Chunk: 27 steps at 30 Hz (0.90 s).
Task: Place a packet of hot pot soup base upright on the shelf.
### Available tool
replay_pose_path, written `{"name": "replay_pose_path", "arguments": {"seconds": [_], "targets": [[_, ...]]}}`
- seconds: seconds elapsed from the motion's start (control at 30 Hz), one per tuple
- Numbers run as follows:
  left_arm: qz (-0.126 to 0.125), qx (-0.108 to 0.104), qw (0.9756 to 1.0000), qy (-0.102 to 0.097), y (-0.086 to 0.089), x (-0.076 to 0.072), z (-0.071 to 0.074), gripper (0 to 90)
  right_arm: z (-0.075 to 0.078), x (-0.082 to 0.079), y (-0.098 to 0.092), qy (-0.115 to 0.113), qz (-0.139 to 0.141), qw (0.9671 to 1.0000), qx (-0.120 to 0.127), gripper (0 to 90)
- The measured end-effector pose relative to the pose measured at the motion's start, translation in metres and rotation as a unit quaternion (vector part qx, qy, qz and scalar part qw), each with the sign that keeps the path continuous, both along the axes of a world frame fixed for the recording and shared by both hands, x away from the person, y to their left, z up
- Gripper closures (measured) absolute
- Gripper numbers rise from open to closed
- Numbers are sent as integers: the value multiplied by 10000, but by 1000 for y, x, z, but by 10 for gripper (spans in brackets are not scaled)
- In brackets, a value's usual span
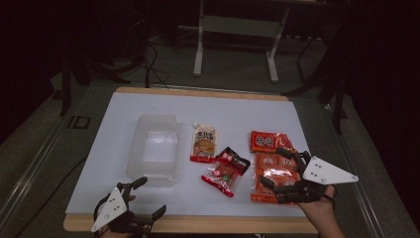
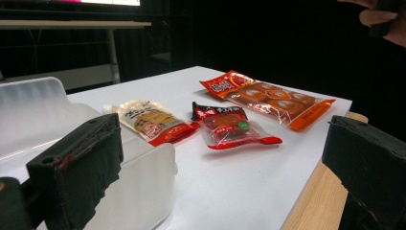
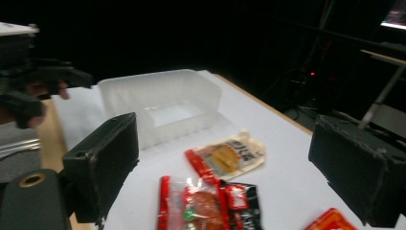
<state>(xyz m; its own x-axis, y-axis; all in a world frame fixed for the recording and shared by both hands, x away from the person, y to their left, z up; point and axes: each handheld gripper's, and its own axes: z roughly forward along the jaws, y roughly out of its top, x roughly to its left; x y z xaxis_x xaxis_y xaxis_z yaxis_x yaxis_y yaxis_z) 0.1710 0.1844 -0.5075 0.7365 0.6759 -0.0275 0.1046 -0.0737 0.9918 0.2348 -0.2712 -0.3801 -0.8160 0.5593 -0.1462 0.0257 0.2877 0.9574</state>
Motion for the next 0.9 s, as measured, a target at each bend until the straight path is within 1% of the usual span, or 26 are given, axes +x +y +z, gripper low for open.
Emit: {"name": "replay_pose_path", "arguments": {"seconds": [0.13, 0.27, 0.4, 0.43, 0.5, 0.67, 0.77, 0.9], "targets": [[15, -46, 10000, 11, 0, 0, 0, 7, 5, 13, -5, -37, -140, 9999, -9, 100], [9, -33, 10000, 26, 0, 0, 0, 7, 8, 27, -11, -98, -339, 9994, -48, 100], [5, -8, 10000, 19, 0, 1, -1, 7, 7, 41, -19, -31, -437, 9990, -3, 100], [2, 2, 10000, 19, 0, 1, -1, 7, 7, 44, -20, 3, -473, 9989, -23, 100], [9, -15, 10000, 26, 0, 1, -1, 7, 5, 50, -22, -8, -585, 9982, -104, 100], [13, -33, 10000, 33, 0, 1, -1, 7, -2, 66, -31, 54, -776, 9969, -151, 100], [15, -28, 10000, 33, 0, 1, -1, 7, -8, 77, -37, 128, -939, 9952, -230, 100], [17, -26, 10000, 39, 0, 2, -1, 7, -16, 93, -45, 282, -1093, 9933, -262, 101]]}}
